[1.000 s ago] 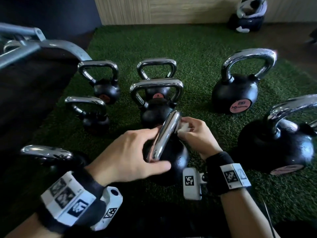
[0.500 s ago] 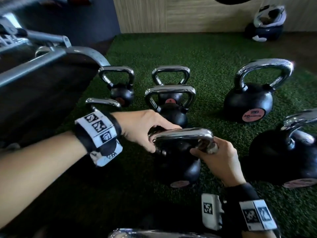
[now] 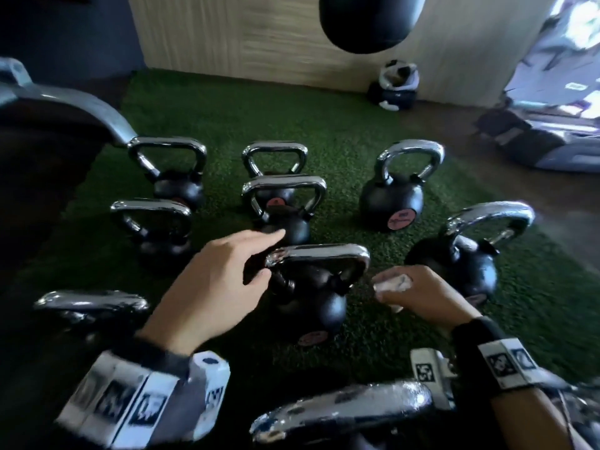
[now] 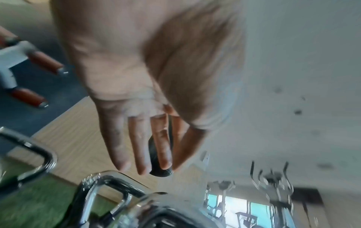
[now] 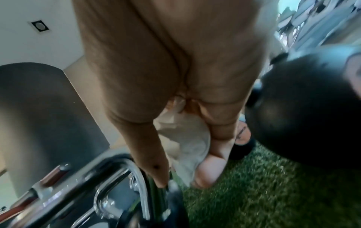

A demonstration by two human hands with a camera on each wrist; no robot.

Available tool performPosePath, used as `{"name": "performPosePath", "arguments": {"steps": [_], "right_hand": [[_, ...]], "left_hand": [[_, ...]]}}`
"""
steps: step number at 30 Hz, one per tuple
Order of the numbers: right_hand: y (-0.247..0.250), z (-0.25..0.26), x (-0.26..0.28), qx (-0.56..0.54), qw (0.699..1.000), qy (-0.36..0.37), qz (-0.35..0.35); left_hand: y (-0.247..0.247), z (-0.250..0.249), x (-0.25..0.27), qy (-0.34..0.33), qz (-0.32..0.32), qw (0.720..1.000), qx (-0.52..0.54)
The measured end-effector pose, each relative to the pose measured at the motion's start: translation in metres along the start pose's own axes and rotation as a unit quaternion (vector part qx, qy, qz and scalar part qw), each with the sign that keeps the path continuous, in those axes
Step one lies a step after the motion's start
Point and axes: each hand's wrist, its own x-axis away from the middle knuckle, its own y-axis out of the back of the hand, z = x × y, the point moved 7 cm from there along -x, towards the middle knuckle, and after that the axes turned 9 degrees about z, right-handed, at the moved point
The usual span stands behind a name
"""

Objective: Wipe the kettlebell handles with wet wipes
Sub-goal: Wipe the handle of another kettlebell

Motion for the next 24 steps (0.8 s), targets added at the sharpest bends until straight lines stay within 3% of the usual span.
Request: {"name": "performPosePath", "arguments": {"steps": [3, 8, 14, 18, 22, 24], "right_hand": [[0.016, 0.018, 0.045, -0.041, 0.999, -0.028, -0.020], [0.022, 0.063, 0.127, -0.185, 0.980, -0.050, -0.059], [0.004, 0.109, 0.209, -0.225, 0.969, -0.011, -0.103], [-0.001, 0.113, 0.227, -0.174, 0.971, 0.032, -0.161], [-0.008, 0.118, 0.236, -0.024, 0.976, 0.093, -0.196], [-0.021, 0.117, 0.237, 0.029, 0.974, 0.103, -0.202]], "left_hand": [[-0.001, -0.002, 0.037, 0.020, -0.041, 0.992, 0.114], [-0.031, 0.012, 0.073, 0.125, 0.089, 0.964, 0.215], [-0.060, 0.022, 0.123, 0.196, 0.132, 0.925, 0.297], [-0.091, 0.035, 0.154, 0.237, 0.150, 0.898, 0.340], [-0.117, 0.016, 0.166, 0.208, 0.240, 0.898, 0.304], [-0.127, 0.008, 0.163, 0.190, 0.251, 0.890, 0.331]]}}
